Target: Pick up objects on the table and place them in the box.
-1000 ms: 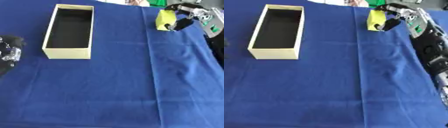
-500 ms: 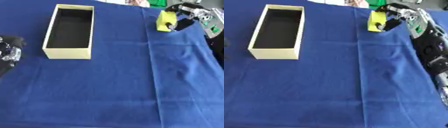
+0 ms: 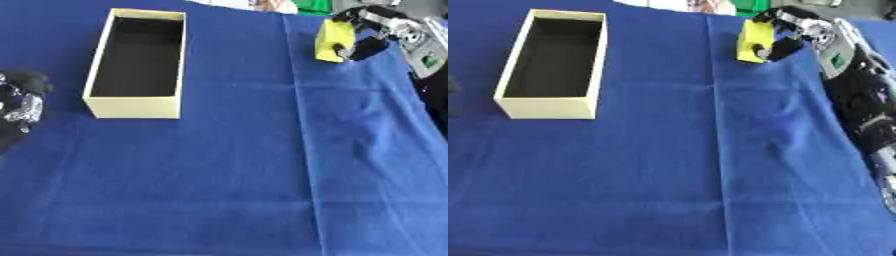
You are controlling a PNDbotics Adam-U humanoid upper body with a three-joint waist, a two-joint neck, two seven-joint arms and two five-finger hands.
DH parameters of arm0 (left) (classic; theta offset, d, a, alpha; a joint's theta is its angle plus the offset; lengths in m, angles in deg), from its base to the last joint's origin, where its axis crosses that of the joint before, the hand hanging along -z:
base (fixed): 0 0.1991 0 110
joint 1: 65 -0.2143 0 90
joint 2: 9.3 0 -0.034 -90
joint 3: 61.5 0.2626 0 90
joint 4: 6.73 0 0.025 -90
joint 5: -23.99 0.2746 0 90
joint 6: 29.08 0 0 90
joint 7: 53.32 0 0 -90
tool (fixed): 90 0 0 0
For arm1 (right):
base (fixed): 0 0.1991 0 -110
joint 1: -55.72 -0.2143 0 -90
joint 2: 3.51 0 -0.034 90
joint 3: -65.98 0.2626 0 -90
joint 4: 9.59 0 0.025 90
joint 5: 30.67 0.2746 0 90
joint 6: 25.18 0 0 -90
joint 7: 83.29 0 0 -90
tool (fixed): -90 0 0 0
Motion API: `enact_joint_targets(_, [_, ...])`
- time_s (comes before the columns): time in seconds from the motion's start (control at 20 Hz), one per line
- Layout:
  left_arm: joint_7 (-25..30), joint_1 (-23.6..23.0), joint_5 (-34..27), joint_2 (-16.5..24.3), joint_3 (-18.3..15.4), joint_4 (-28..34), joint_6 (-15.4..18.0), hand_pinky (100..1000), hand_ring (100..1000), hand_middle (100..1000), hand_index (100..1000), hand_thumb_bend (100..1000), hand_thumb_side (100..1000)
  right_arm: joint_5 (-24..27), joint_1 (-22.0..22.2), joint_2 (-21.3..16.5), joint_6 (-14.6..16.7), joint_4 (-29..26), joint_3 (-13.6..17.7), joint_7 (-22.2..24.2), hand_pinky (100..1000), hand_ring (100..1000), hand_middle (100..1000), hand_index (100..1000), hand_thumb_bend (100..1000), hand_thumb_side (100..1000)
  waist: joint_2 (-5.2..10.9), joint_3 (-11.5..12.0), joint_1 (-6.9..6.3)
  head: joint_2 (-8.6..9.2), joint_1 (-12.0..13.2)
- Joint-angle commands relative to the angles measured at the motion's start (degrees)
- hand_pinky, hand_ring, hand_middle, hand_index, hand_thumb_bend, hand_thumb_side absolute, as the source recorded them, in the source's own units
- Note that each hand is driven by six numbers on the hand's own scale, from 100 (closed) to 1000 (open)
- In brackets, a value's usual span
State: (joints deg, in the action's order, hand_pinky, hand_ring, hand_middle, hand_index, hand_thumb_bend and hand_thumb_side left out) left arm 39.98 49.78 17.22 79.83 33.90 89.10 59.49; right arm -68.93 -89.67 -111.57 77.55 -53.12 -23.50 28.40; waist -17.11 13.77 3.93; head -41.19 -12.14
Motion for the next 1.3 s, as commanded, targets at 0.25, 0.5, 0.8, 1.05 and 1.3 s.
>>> enact_joint_targets(0.25, [-0.1, 0.7, -0.2, 0.8, -0.3, 1.4, 0.1, 472, 700, 634, 631, 100, 250, 2.1, -1.4, -1.3, 2.0, -6.8, -1.2, 0.1, 835, 839, 467, 747, 100, 100, 1.89, -0.2, -0.14, 0.46, 0.0])
enact_joint_targets(0.5, [0.0, 0.6, -0.2, 0.7, -0.2, 1.4, 0.1, 472, 700, 634, 632, 100, 250, 4.1, -2.5, -0.1, 3.7, -11.9, -3.0, 1.6, 835, 840, 467, 748, 100, 100, 2.28, -0.2, 0.0, 0.47, -0.3])
enact_joint_targets(0.8, [0.3, 0.6, -0.2, 0.6, 0.0, 1.4, 0.1, 472, 701, 635, 632, 100, 250, 5.4, -5.1, 2.6, 6.1, -17.7, -6.3, 4.6, 839, 842, 470, 750, 100, 100, 2.66, 0.0, 0.15, 0.51, -0.9])
enact_joint_targets(1.05, [0.8, 0.7, -0.2, 0.3, 0.4, 1.3, 0.1, 472, 701, 635, 633, 100, 250, 6.3, -7.8, 6.4, 7.8, -20.7, -8.9, 7.0, 840, 842, 472, 755, 100, 100, 2.82, 0.5, 0.2, 0.49, -1.6])
enact_joint_targets(1.3, [1.3, 0.8, -0.2, -0.2, 0.9, 1.2, 0.0, 472, 702, 636, 634, 100, 250, 6.9, -9.8, 11.2, 8.8, -21.7, -11.1, 9.3, 839, 841, 473, 759, 100, 100, 2.9, 1.5, 0.23, 0.48, -2.7])
